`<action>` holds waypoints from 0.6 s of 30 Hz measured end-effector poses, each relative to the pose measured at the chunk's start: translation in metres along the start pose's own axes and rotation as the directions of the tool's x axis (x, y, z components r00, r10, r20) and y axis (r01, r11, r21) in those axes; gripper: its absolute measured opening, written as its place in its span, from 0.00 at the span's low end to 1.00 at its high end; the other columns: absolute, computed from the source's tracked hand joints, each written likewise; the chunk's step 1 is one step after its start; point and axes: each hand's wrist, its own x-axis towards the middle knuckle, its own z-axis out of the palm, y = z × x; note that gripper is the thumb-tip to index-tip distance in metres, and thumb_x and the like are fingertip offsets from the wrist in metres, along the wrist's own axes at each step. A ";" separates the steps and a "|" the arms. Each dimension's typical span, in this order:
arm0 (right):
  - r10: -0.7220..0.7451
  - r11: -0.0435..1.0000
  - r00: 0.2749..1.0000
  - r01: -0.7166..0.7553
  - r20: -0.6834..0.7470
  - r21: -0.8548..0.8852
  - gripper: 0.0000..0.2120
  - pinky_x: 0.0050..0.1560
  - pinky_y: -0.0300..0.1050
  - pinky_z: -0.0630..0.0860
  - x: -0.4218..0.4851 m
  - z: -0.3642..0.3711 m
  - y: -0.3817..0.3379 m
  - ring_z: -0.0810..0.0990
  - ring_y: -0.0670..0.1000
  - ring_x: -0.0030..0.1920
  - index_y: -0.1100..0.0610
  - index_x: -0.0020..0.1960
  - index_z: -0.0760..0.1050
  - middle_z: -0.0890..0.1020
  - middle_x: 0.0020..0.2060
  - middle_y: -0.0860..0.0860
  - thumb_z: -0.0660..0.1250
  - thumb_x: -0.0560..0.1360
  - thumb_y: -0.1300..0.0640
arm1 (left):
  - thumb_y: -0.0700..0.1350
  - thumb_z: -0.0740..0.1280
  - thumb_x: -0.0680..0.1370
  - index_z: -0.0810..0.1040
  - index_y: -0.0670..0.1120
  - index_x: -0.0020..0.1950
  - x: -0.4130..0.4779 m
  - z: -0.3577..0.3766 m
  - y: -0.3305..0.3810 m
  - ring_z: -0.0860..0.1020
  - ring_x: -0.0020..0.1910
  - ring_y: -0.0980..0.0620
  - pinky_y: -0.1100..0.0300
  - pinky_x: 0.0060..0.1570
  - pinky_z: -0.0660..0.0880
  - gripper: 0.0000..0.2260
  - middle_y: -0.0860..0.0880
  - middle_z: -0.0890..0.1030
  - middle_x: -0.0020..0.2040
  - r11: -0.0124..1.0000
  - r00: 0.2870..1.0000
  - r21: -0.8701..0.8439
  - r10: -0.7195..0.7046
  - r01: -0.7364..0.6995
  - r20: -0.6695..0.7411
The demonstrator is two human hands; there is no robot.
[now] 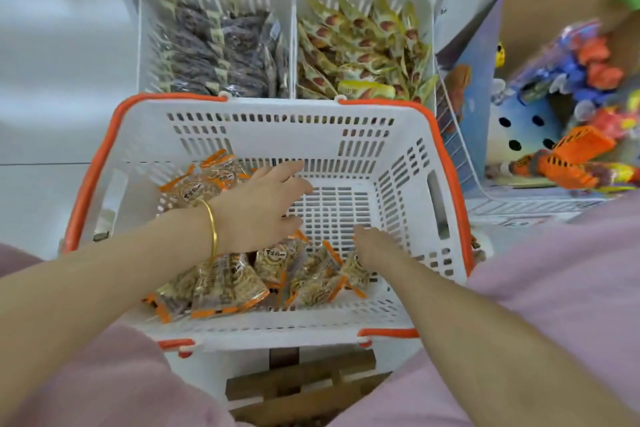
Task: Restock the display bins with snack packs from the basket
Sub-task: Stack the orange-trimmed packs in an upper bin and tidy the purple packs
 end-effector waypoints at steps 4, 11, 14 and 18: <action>0.025 0.996 0.999 -0.028 -0.029 -0.082 0.30 0.62 0.53 0.71 0.005 0.022 0.000 0.67 0.62 0.66 0.59 0.75 0.52 0.66 0.68 0.61 0.58 0.76 0.68 | 0.50 0.59 0.80 0.60 0.53 0.73 0.005 0.006 -0.005 0.50 0.76 0.46 0.48 0.71 0.60 0.21 0.53 0.47 0.77 1.000 1.000 -0.013 -0.009 0.009 0.000; -0.144 0.989 0.988 0.145 -0.063 0.025 0.10 0.45 0.50 0.73 0.013 -0.015 -0.002 0.73 0.55 0.41 0.57 0.40 0.74 0.73 0.36 0.52 0.64 0.77 0.52 | 0.49 0.60 0.80 0.61 0.52 0.73 0.005 0.003 -0.005 0.50 0.76 0.46 0.51 0.71 0.58 0.21 0.52 0.48 0.77 0.997 0.999 -0.070 -0.019 0.017 -0.027; -0.330 0.923 0.944 0.321 0.008 0.212 0.10 0.41 0.46 0.69 0.017 -0.018 -0.013 0.70 0.51 0.39 0.57 0.38 0.74 0.71 0.37 0.50 0.66 0.76 0.54 | 0.49 0.60 0.80 0.62 0.52 0.73 0.003 0.001 -0.005 0.49 0.76 0.47 0.53 0.71 0.56 0.21 0.52 0.49 0.77 0.994 0.998 -0.102 -0.051 0.047 -0.034; -0.341 0.902 0.938 0.309 0.060 0.301 0.04 0.38 0.43 0.65 0.020 0.005 -0.015 0.68 0.49 0.38 0.57 0.43 0.72 0.70 0.39 0.50 0.65 0.77 0.59 | 0.47 0.60 0.80 0.61 0.52 0.73 0.000 0.000 -0.007 0.49 0.76 0.48 0.54 0.72 0.55 0.21 0.52 0.49 0.77 0.992 0.997 -0.111 -0.063 0.059 -0.033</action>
